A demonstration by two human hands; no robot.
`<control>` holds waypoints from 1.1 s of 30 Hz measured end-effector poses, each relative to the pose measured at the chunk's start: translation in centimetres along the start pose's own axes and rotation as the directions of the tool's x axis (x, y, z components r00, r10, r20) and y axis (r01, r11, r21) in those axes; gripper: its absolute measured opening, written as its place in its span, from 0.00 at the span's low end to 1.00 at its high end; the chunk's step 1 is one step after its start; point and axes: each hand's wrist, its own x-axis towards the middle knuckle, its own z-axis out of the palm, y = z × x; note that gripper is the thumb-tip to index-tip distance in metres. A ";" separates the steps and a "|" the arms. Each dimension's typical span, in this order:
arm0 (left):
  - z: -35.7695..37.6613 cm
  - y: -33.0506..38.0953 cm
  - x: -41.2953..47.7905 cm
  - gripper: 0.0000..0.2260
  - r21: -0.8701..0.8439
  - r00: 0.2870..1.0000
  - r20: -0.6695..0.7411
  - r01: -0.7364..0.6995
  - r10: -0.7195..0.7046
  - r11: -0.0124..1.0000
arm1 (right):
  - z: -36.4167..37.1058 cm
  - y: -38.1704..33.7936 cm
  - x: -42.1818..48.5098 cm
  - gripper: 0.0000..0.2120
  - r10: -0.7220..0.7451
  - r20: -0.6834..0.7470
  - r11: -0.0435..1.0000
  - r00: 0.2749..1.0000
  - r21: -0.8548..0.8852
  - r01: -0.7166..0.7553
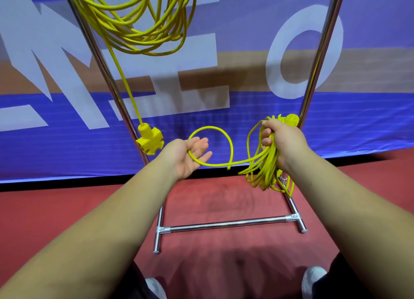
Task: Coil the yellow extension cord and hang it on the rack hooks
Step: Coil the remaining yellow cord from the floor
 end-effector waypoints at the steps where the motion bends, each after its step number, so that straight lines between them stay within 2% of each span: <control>1: -0.3 0.1 0.2 0.08 0.014 0.999 -0.045 0.022 -0.021 1.000 | 0.1 0.1 0.0 0.06 0.013 0.021 1.000 1.000 -0.001 -0.013; 4: -0.5 0.2 0.6 0.07 0.117 0.989 -0.134 0.080 -0.064 0.990 | 0.5 0.0 -0.3 0.08 0.086 0.135 0.996 0.987 0.007 -0.087; 8: -0.4 0.3 1.2 0.15 0.160 0.978 -0.182 0.132 -0.102 0.978 | 0.8 -0.8 -1.2 0.10 0.180 0.304 0.984 0.936 -0.045 -0.175; 12: -1.4 0.7 2.4 0.07 0.142 0.974 -0.215 0.099 -0.067 0.985 | 0.8 -1.0 -1.9 0.09 0.247 0.417 0.968 0.875 -0.142 -0.206; 16: -1.3 2.1 1.8 0.04 0.148 0.989 -0.146 0.059 -0.038 0.987 | 0.7 -1.0 -2.6 0.05 0.278 0.456 0.950 0.846 -0.259 -0.172; 18: -1.3 2.6 1.6 0.10 0.166 0.990 -0.140 0.021 0.002 0.986 | 0.5 -0.9 -2.7 0.05 0.289 0.477 0.941 0.830 -0.301 -0.155; 21: -1.2 2.9 2.2 0.13 0.270 0.973 -0.116 -0.163 0.200 0.949 | 0.3 -0.8 -2.6 0.06 0.300 0.494 0.927 0.816 -0.353 -0.128; 24: -0.8 2.8 2.7 0.12 0.367 0.951 -0.034 -0.275 0.308 0.889 | 0.0 -0.7 -2.7 0.07 0.297 0.502 0.916 0.812 -0.391 -0.093; 29: -0.6 3.3 2.4 0.15 0.395 0.955 0.088 -0.295 0.284 0.870 | -0.1 -0.8 -2.7 0.07 0.302 0.518 0.909 0.801 -0.410 -0.077; 33: -0.5 3.2 2.2 0.17 0.426 0.934 0.114 -0.355 0.339 0.832 | -0.2 -0.7 -2.4 0.07 0.317 0.516 0.902 0.796 -0.423 -0.086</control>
